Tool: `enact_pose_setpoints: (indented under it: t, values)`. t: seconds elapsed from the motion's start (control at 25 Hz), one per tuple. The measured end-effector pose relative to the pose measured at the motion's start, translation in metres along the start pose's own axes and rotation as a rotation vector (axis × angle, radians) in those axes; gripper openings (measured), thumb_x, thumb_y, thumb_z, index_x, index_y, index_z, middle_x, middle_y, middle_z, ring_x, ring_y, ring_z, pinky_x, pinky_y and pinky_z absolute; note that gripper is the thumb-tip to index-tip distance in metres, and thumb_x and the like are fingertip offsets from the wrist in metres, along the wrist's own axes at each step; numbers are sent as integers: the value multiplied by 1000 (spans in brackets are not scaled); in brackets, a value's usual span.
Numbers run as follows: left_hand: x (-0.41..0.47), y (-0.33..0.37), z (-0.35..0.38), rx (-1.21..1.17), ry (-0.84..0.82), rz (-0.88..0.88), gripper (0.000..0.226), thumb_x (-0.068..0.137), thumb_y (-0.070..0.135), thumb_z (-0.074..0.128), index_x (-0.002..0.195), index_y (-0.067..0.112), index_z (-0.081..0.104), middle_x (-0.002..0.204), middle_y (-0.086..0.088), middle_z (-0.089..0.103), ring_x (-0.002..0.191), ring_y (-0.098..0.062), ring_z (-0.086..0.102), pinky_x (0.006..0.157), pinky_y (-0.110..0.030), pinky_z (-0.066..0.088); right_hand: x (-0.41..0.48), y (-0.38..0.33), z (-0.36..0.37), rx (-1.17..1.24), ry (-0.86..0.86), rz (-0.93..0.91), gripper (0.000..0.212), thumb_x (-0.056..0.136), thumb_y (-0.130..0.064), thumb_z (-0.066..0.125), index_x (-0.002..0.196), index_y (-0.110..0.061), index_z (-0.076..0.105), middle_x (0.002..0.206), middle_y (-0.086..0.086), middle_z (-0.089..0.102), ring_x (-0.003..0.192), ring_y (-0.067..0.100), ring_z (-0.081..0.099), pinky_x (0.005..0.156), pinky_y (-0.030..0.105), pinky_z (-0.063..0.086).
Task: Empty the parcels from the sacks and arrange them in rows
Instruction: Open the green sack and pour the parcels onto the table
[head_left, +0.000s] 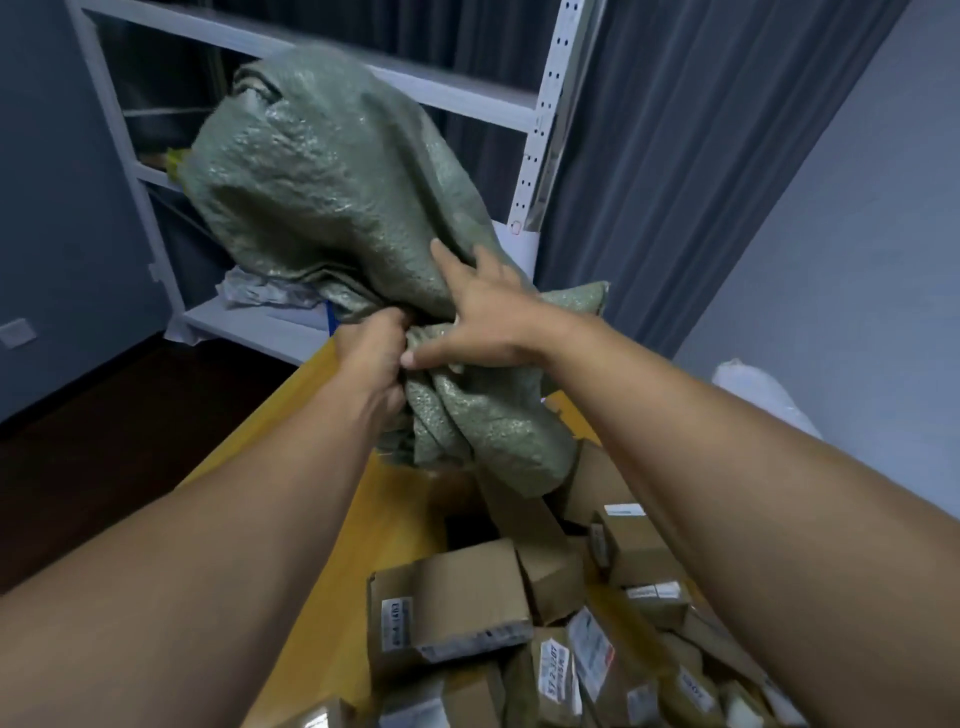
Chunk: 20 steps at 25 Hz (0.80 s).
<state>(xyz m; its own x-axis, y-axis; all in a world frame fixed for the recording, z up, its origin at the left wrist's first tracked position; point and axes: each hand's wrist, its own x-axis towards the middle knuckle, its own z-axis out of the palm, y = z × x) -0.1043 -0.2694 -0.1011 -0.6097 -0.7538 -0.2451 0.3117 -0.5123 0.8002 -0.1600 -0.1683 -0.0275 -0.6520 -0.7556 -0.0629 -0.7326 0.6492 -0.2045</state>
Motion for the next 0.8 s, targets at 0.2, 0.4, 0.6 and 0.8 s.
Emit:
enact_pose_setpoints:
  t: [0.2, 0.4, 0.6, 0.8]
  values:
    - [35, -3, -45, -178, -35, -183, 31, 84, 7, 54, 110, 4, 71, 106, -21, 73, 92, -38, 72, 81, -59, 57, 32, -48, 43, -143, -122, -7, 144, 64, -59, 86, 154, -35, -24, 164, 21, -16, 152, 44, -3, 118, 64, 21]
    - [69, -6, -63, -338, -210, -269, 41, 94, 13, 35, 120, 1, 65, 127, -21, 64, 118, -36, 61, 106, -50, 46, 74, -56, 70, -140, -87, -73, 131, 77, -38, 81, 156, -17, -21, 159, 24, 20, 139, 41, 39, 106, 50, 43]
    - [111, 0, -59, -193, -249, -280, 17, 89, 11, 54, 91, 8, 71, 94, -13, 73, 81, -27, 70, 91, -43, 53, 128, -28, 80, -184, 233, -102, 74, 88, -15, 61, 148, -8, 19, 120, 17, 62, 102, 38, 65, 72, 42, 47]
    - [162, -13, -44, 21, -173, -212, 13, 89, 13, 58, 95, 12, 70, 111, -4, 68, 109, -17, 58, 90, -38, 40, 192, 7, 69, -321, 385, -79, 59, 89, -4, 55, 142, -12, 32, 114, 15, 62, 98, 38, 62, 66, 40, 38]
